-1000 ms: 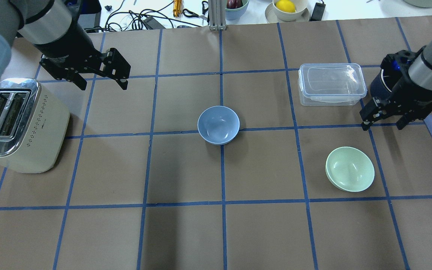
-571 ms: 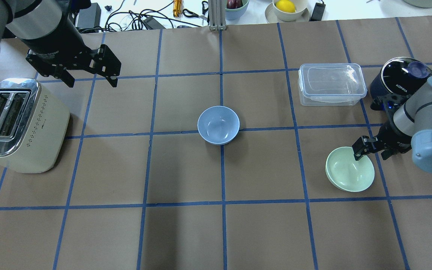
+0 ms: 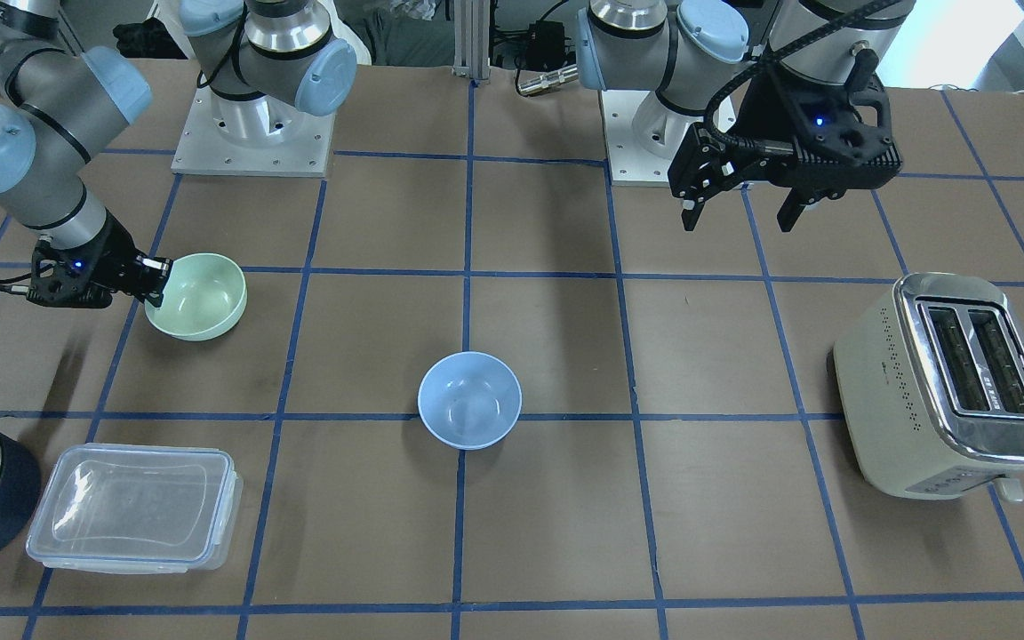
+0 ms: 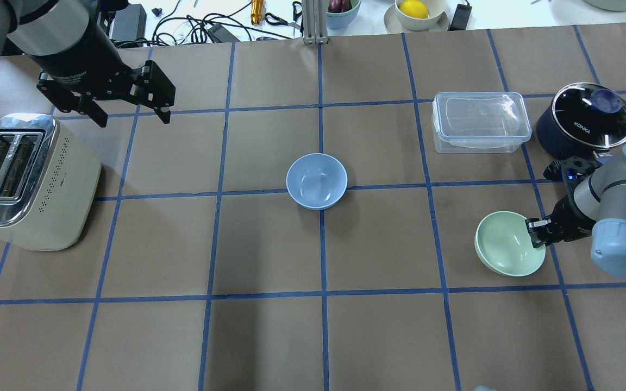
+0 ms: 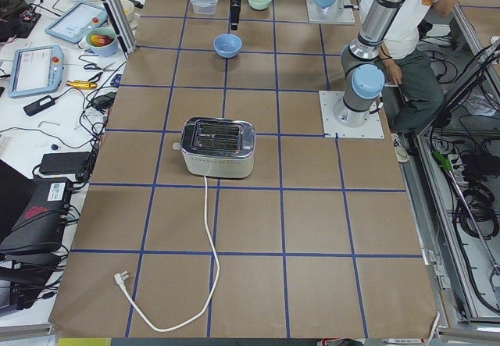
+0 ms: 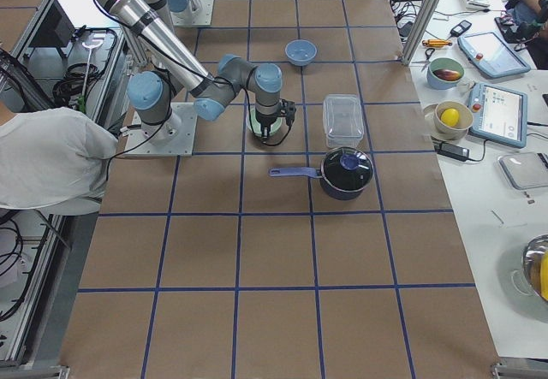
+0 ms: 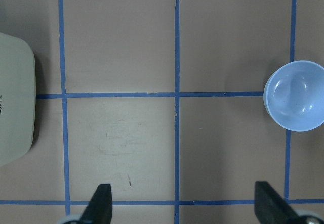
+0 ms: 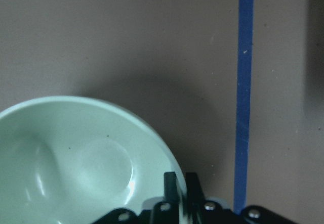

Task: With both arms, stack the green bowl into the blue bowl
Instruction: 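Lower the right gripper onto the pale green bowl rim and grasp it, then lift the pale green bowl and carry it over the light blue bowl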

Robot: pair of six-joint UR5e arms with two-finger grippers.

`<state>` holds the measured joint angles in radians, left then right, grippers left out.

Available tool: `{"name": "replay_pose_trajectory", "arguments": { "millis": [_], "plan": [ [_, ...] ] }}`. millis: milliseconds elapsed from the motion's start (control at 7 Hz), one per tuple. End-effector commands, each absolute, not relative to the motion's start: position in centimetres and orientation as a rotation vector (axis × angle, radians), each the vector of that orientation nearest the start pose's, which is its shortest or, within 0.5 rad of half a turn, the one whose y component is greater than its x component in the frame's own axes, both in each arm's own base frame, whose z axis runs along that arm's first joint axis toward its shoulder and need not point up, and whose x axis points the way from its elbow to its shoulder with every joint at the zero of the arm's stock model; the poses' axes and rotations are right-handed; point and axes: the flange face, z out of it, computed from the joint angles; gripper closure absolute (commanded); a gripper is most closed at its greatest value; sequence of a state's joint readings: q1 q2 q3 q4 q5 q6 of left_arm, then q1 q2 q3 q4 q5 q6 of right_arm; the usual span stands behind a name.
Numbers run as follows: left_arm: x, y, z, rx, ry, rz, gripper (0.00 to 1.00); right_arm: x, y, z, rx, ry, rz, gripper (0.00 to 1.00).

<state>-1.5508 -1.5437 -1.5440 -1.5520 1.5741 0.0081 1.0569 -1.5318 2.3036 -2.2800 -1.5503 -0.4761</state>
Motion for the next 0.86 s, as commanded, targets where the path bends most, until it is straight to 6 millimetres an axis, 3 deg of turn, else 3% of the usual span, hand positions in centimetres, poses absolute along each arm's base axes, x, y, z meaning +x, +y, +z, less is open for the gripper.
{"name": "replay_pose_trajectory", "arguments": {
  "millis": [0,143,286,429,571,714],
  "plan": [
    [-12.3,-49.0,51.5,-0.022,3.136,-0.108,0.0,-7.3,-41.2,21.4,0.051,3.093,0.071,1.0],
    [-12.3,-49.0,51.5,-0.022,3.136,-0.108,0.0,-7.3,-43.4,23.1,0.06,3.01,0.075,1.0],
    [-12.3,-49.0,51.5,-0.019,3.136,-0.108,0.0,-6.4,-47.5,26.7,0.077,2.898,0.129,1.0],
    [-12.3,-49.0,51.3,-0.022,3.136,-0.106,0.0,-3.9,-51.5,30.1,0.034,2.9,0.158,1.0],
    [-12.3,-49.0,51.2,-0.022,3.136,-0.101,0.0,1.6,-54.8,31.4,-0.041,2.919,0.154,1.0],
    [-12.4,-48.9,51.0,-0.022,3.136,-0.094,0.0,8.3,-56.8,31.9,0.017,2.935,0.152,1.0]
  ]
}}
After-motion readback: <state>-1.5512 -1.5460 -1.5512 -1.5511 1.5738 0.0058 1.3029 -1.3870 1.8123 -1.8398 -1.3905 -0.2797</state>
